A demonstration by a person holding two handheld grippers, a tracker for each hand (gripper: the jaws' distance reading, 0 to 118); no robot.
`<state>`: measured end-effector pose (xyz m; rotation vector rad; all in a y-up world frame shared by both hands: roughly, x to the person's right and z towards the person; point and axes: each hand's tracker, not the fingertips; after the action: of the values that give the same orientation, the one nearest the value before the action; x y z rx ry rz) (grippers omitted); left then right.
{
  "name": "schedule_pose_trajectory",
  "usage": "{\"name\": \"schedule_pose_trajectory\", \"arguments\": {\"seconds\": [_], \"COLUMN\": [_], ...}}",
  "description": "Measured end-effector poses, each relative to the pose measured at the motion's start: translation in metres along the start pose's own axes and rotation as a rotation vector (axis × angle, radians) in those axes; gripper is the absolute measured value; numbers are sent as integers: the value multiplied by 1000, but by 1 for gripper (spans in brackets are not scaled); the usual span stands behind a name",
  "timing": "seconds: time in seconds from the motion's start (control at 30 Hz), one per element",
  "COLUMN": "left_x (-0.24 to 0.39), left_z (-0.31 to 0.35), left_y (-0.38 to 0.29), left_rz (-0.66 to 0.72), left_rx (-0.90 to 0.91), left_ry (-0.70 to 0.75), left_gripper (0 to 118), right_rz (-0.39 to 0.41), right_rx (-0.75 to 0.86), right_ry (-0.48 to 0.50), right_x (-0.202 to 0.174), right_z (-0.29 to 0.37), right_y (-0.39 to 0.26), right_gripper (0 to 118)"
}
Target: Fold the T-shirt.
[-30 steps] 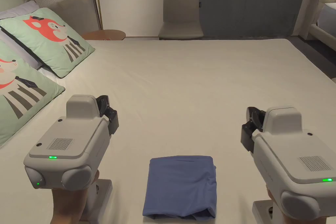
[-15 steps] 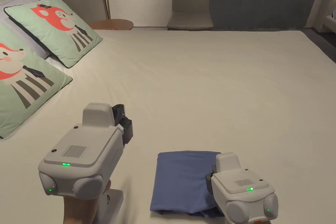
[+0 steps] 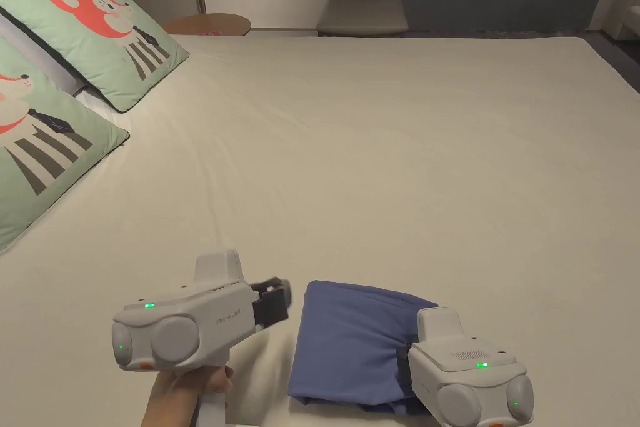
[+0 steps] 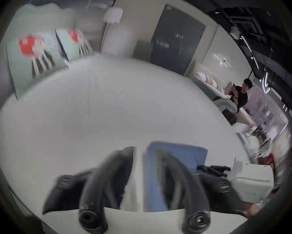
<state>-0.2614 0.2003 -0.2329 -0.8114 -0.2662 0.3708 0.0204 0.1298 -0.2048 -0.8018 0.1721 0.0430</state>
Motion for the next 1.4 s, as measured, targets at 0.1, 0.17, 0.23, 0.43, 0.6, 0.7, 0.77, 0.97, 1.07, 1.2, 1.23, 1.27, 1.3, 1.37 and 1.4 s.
{"name": "schedule_pose_trajectory", "arguments": {"seconds": [0.1, 0.17, 0.23, 0.43, 0.6, 0.7, 0.77, 0.97, 1.07, 1.2, 1.23, 1.27, 1.3, 1.37, 1.4], "left_x": [-13, -18, -25, -11, -14, -29, -28, -70, -94, -159, -176, -196, -215, -255, -273], "left_z": [-26, -43, -59, -75, -78, -76, -68, -33, 1, 39, 46, 55, 64, 77, 85], "left_y": [2, 4, 6, -8, -18, -5, 1, 37, 55, 80, 85, 90, 95, 104, 109], "left_rz": [98, 163, 214, 289, 259, 290, 261, 148, 120, 107, 99, 111, 121, 137, 140], "left_rx": [-136, -208, -277, -418, -393, -390, -383, -341, -316, -287, -282, -272, -263, -238, -235], "left_ry": [-105, -137, -180, -270, -287, -311, -308, -235, -141, 11, 41, 90, 132, 204, 227], "left_gripper": [110, 110, 110, 88, 43, 22, 20, 20, 20, 20, 20, 20, 20, 20, 20], "right_rz": [-11, -21, -22, -22, -17, -15, -17, 19, 15, 25, 27, 31, 36, 43, 46], "right_rx": [-3, -2, 1, 5, 24, 38, 53, 251, 340, 425, 439, 451, 457, 469, 470], "right_ry": [7, 13, 17, 25, 38, 53, 51, 33, 46, 80, 93, 103, 113, 137, 149], "right_x": [1, 4, 5, 5, 7, 8, 4, -30, -54, -92, -101, -112, -123, -141, -151], "right_z": [-1, -5, -5, -2, 5, 4, 9, 38, 48, 46, 51, 50, 48, 35, 31], "right_y": [0, -1, -1, -2, -4, 0, 5, 32, 53, 80, 89, 95, 101, 109, 114], "right_gripper": [0, 0, 0, 0, 1, 1, 1, 1, 1, 1, 1, 1, 1, 1, 1]}}
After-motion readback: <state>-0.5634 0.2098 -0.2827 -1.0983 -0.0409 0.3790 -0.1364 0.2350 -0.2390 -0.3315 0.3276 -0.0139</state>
